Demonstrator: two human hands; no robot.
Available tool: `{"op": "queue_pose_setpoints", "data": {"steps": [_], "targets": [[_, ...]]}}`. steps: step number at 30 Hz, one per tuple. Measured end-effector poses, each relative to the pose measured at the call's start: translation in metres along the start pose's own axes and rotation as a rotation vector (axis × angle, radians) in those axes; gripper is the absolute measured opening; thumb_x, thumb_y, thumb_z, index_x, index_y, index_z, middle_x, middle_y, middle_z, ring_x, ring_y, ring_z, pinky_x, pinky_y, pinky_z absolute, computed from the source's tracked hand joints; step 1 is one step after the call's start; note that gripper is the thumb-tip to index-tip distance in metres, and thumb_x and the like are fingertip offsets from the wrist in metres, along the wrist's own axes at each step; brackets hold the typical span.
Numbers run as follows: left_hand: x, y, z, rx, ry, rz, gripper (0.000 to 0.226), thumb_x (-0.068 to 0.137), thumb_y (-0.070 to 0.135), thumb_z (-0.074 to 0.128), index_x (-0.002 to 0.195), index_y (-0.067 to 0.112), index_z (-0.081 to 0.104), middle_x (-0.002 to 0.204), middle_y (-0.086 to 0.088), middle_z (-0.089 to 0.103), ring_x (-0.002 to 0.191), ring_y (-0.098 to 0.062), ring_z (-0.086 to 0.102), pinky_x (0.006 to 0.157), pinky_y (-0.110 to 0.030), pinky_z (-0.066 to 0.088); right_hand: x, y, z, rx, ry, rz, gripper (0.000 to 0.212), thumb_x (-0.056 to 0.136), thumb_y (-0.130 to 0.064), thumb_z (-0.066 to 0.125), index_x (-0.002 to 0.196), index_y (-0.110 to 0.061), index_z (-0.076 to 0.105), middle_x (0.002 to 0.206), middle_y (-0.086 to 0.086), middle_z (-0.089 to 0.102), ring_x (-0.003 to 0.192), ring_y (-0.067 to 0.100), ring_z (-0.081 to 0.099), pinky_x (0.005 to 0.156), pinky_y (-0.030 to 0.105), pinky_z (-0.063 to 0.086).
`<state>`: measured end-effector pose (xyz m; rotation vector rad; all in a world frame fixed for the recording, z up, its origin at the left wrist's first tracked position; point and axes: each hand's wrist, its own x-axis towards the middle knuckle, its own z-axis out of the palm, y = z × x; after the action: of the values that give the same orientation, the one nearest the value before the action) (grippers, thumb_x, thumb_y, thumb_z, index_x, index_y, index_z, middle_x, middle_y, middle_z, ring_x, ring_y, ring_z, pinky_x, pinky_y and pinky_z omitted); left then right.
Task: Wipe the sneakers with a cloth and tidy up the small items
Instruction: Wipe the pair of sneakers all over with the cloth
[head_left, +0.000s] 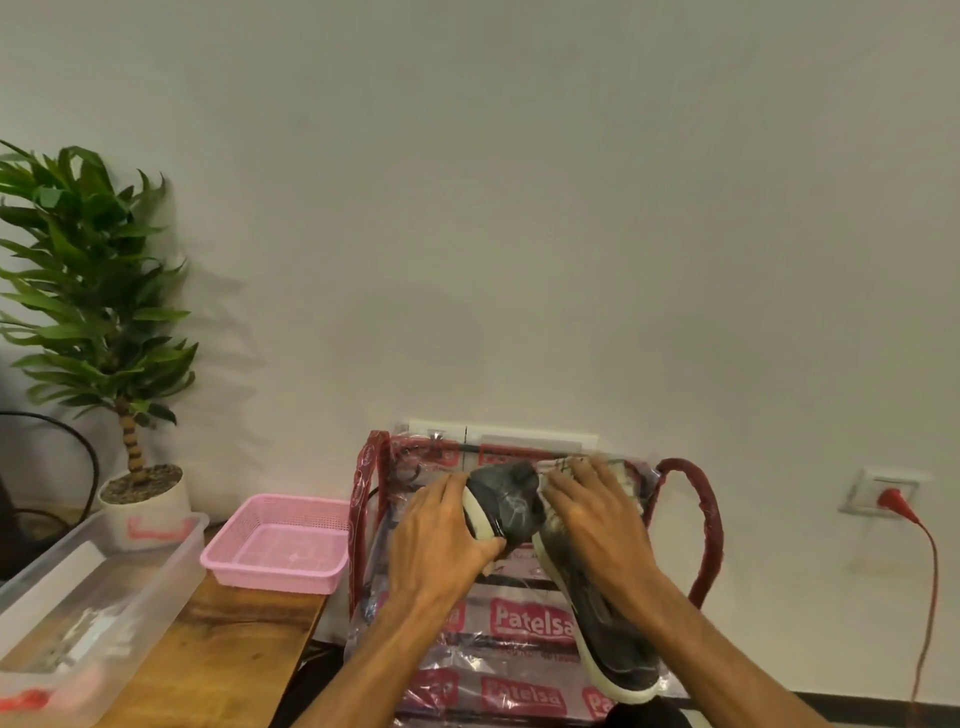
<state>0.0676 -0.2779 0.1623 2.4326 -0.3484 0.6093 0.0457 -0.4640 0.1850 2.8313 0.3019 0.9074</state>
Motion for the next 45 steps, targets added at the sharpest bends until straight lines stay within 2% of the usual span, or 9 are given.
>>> {"op": "queue_pose_setpoints", "data": {"steps": [5,9,13,24,28,32,38,42,45], "targets": [[0.005,-0.001,0.0,0.018,-0.008,-0.064,0.089,0.07,0.059,0.076,0.142,0.026,0.037,0.137,0.008,0.051,0.123,-0.011,0.05,0.102,-0.027,0.043,-0.005,-0.017,-0.001,0.288,0.207,0.265,0.061,0.061,0.005,0.083,0.117,-0.015,0.069,0.121,0.007,0.067,0.118,0.027,0.059,0.108,0.042,0.031],[0.002,-0.004,-0.002,0.039,0.006,-0.126,0.09,0.072,0.066,0.07,0.144,0.024,0.035,0.14,0.006,0.049,0.125,-0.014,0.049,0.101,-0.028,0.043,0.0,-0.017,-0.01,0.474,0.309,0.449,0.064,0.069,0.017,0.069,0.125,-0.012,0.064,0.128,0.007,0.063,0.126,0.027,0.052,0.109,0.051,0.037],[0.001,-0.004,0.002,0.073,-0.002,-0.151,0.094,0.074,0.072,0.063,0.147,0.023,0.031,0.144,0.004,0.048,0.128,-0.015,0.049,0.104,-0.032,0.044,0.0,-0.04,-0.002,0.443,0.258,0.385,0.069,0.064,0.015,0.076,0.125,-0.015,0.064,0.125,0.005,0.065,0.122,0.025,0.056,0.105,0.048,0.04],[-0.025,-0.003,0.013,0.16,-0.075,-0.055,0.099,0.084,0.061,0.055,0.155,0.021,-0.001,0.152,-0.002,0.035,0.127,-0.019,0.042,0.109,-0.033,0.031,-0.011,-0.081,0.02,0.674,0.099,0.391,0.077,0.066,0.019,0.051,0.135,-0.016,0.056,0.141,0.001,0.053,0.135,0.015,0.042,0.112,0.02,0.02],[-0.024,-0.007,0.016,0.128,-0.085,-0.019,0.1,0.083,0.056,0.063,0.155,0.024,0.002,0.147,0.002,0.044,0.121,-0.015,0.047,0.105,-0.029,0.034,-0.019,-0.077,0.023,0.645,0.074,0.327,0.081,0.061,0.018,0.055,0.135,-0.016,0.056,0.14,0.0,0.053,0.135,0.015,0.043,0.115,0.016,0.012],[-0.023,-0.005,0.012,0.14,-0.095,0.02,0.092,0.086,0.05,0.065,0.155,0.027,0.007,0.141,0.007,0.05,0.124,-0.012,0.047,0.105,-0.026,0.032,-0.022,-0.064,0.027,0.561,0.048,0.226,0.079,0.059,0.015,0.07,0.131,-0.016,0.06,0.132,0.004,0.061,0.125,0.02,0.054,0.112,0.03,0.033],[-0.01,0.003,0.004,0.07,-0.128,0.028,0.085,0.086,0.038,0.07,0.153,0.028,0.019,0.13,0.002,0.057,0.117,-0.013,0.054,0.096,-0.025,0.042,-0.003,-0.062,0.009,0.601,-0.051,0.345,0.066,0.079,0.007,0.055,0.136,-0.025,0.055,0.132,-0.004,0.06,0.12,0.015,0.053,0.099,0.032,0.047],[-0.004,-0.008,0.006,-0.029,-0.217,0.055,0.106,0.073,0.048,0.079,0.153,0.027,0.013,0.138,0.003,0.042,0.119,-0.012,0.048,0.099,-0.029,0.046,-0.015,-0.056,0.011,0.677,-0.058,0.37,0.07,0.075,0.008,0.051,0.136,-0.026,0.056,0.13,-0.004,0.061,0.118,0.014,0.054,0.096,0.034,0.049],[0.006,-0.011,0.006,-0.037,-0.331,0.139,0.122,0.067,0.052,0.082,0.155,0.026,0.001,0.158,0.005,0.019,0.138,-0.018,0.032,0.112,-0.039,0.037,-0.02,-0.054,0.011,0.71,-0.051,0.359,0.072,0.072,0.008,0.051,0.135,-0.025,0.056,0.131,-0.003,0.061,0.119,0.014,0.055,0.097,0.035,0.049]]}}
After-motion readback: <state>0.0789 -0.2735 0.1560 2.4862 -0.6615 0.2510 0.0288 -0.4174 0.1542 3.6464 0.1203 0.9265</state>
